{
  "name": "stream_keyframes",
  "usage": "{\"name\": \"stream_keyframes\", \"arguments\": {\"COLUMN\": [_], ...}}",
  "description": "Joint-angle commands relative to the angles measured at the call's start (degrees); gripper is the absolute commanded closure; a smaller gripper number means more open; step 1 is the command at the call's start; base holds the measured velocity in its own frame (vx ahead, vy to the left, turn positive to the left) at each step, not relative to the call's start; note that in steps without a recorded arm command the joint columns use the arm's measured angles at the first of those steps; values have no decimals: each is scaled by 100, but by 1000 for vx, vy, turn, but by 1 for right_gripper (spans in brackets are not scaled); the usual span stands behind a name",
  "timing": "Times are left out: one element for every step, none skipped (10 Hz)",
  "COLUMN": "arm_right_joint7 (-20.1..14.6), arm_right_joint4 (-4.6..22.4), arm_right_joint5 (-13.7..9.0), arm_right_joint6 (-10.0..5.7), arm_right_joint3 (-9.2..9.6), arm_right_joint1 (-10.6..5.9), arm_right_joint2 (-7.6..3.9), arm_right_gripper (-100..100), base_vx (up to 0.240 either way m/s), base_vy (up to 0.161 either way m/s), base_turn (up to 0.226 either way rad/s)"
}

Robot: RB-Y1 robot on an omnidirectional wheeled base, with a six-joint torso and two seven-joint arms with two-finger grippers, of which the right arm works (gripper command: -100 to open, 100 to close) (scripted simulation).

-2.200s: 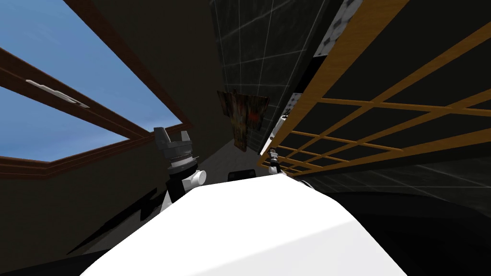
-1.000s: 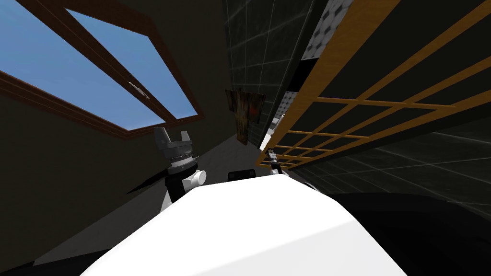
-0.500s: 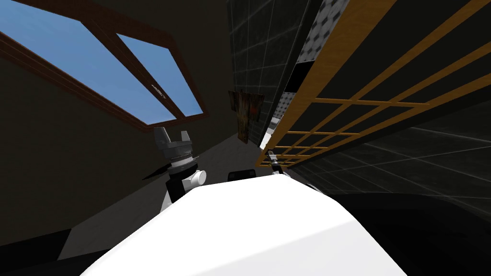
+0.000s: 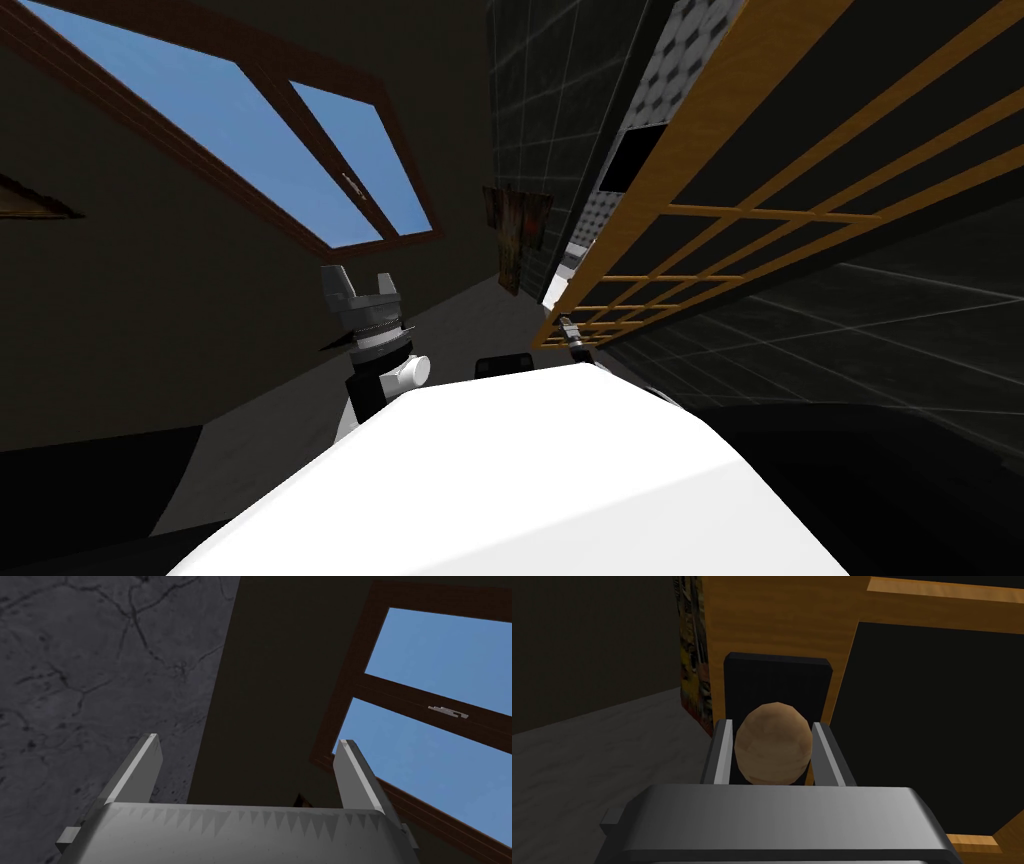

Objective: Pull the door open

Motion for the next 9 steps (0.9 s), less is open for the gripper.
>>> {"name": "stream_keyframes", "arguments": {"arm_right_joint7": [-116, -172, -233, -173, -246, -284, -328, -375, -423], "arm_right_joint4": [-19, -23, -26, -47, 5, 34, 68, 104, 141], "arm_right_joint5": [55, 83, 113, 97, 130, 146, 166, 186, 207], "arm_right_joint6": [-132, -200, -273, -195, -307, -378, -459, -547, -636], "arm_right_joint3": [112, 168, 227, 194, 254, 285, 320, 358, 396], "arm_right_joint1": [102, 142, 185, 161, 204, 225, 249, 275, 301], "arm_right_joint2": [-95, -142, -192, -156, -198, -224, -255, -287, -321], "arm_right_gripper": [100, 100, 100, 100, 100, 100, 100, 100, 100], "base_vx": [-201, -183, -191, -87, -116, -205, -206, -197, -229], "base_vy": [-68, -50, -29, -11, -17, -45, -62, -96, -99], "base_turn": [90, 85, 73, 16, 109, 146, 148, 151, 165]}}
